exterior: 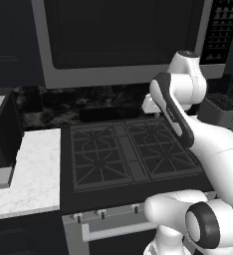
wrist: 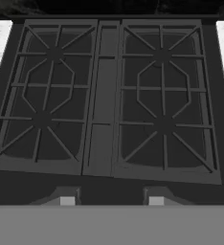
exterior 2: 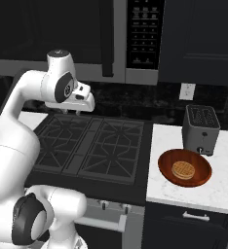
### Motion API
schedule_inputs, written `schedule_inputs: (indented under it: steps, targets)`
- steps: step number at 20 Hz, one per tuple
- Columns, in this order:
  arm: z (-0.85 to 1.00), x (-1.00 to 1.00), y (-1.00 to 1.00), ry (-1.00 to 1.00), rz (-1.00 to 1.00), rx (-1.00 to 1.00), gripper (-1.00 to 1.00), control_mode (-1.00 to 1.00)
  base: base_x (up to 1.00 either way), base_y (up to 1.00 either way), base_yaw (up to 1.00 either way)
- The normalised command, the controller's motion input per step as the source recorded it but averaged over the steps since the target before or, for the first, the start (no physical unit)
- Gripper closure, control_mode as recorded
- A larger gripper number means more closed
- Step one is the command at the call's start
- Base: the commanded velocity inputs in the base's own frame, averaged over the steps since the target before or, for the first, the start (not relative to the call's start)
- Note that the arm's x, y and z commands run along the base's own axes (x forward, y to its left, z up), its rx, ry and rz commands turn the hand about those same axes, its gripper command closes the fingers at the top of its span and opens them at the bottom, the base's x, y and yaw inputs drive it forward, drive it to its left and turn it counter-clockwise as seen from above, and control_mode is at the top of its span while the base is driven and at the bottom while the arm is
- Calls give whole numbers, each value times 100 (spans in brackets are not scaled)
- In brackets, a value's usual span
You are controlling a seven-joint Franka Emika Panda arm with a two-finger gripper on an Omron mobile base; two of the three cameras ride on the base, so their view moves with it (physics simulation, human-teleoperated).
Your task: Open the microwave, place the bowl with waffle inside the microwave, then close the microwave door and turn it on.
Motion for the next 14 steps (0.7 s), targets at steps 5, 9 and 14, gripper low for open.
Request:
schedule_inputs:
  steps: [5, 9, 14]
  targets:
    - [-4, 0, 0, 0, 0, 2, -100, -100, 0, 0, 0]
    - [0, 0, 0, 0, 0, 0, -100, -100, 0, 0, 0]
    - [9, -12, -16, -2, -4, 3, -100, -100, 0, 0, 0]
